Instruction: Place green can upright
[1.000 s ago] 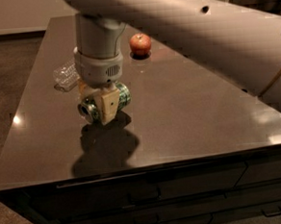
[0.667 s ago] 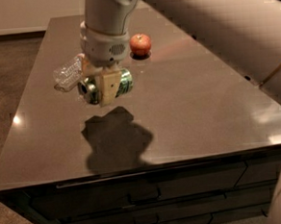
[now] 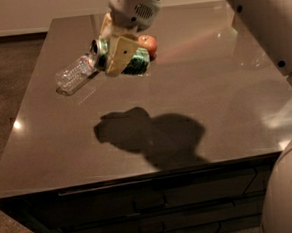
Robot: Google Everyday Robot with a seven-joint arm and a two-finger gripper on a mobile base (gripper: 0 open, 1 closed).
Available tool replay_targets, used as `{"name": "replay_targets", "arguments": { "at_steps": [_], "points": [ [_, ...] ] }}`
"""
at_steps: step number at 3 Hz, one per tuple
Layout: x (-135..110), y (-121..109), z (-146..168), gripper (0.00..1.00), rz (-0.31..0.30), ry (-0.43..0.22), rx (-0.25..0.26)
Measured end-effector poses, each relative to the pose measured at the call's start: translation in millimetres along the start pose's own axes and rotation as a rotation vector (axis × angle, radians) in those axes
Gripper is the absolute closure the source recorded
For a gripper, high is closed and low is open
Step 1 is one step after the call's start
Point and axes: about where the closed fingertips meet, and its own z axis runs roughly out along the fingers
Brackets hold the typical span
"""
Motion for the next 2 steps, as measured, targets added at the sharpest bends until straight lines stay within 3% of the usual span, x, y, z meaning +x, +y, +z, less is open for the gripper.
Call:
{"name": "replay_targets", "arguments": {
  "at_steps": [2],
  "points": [
    [10.3,-8.8,-36.3,1.00,0.245,-0.283,0.067]
  ]
}}
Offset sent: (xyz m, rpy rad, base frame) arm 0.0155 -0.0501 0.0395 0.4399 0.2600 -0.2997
